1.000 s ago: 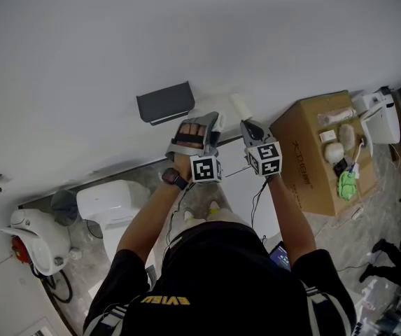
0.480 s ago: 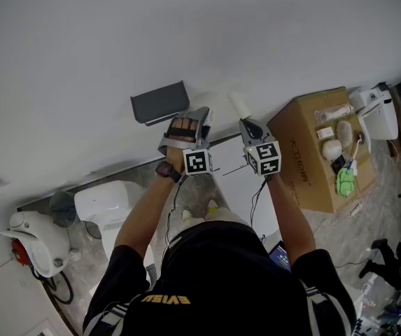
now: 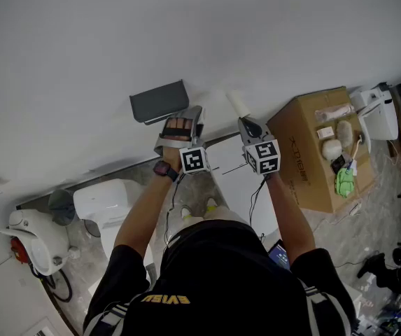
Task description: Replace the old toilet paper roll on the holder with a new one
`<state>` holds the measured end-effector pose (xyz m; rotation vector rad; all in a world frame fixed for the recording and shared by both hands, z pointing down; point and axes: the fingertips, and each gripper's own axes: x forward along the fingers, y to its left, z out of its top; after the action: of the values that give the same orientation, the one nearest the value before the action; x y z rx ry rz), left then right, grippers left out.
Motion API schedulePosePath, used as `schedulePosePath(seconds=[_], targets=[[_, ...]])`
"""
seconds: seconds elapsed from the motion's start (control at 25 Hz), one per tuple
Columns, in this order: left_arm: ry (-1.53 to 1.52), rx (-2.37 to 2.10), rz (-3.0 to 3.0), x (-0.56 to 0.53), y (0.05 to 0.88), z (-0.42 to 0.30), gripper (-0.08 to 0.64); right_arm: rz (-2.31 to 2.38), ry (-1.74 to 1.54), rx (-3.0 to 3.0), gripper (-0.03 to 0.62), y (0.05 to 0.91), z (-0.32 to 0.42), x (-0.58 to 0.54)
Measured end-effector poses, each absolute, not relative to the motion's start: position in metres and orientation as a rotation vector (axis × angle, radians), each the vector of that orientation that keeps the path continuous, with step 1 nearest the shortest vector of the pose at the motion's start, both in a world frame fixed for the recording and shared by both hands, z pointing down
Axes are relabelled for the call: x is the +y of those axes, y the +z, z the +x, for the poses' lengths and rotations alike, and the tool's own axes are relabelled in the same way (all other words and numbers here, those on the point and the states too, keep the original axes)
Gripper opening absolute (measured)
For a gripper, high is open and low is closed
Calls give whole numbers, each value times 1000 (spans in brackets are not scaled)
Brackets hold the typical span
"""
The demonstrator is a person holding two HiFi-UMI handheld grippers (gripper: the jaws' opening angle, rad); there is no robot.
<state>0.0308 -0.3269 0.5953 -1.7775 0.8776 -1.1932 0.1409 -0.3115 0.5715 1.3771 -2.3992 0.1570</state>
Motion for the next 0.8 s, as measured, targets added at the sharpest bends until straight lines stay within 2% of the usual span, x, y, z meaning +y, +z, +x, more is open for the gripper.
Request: schedulePosePath(seconds=[0.8], targets=[[-1262, 884, -1742, -328, 606, 9, 276, 1346, 134, -2417, -2, 568, 127, -315]])
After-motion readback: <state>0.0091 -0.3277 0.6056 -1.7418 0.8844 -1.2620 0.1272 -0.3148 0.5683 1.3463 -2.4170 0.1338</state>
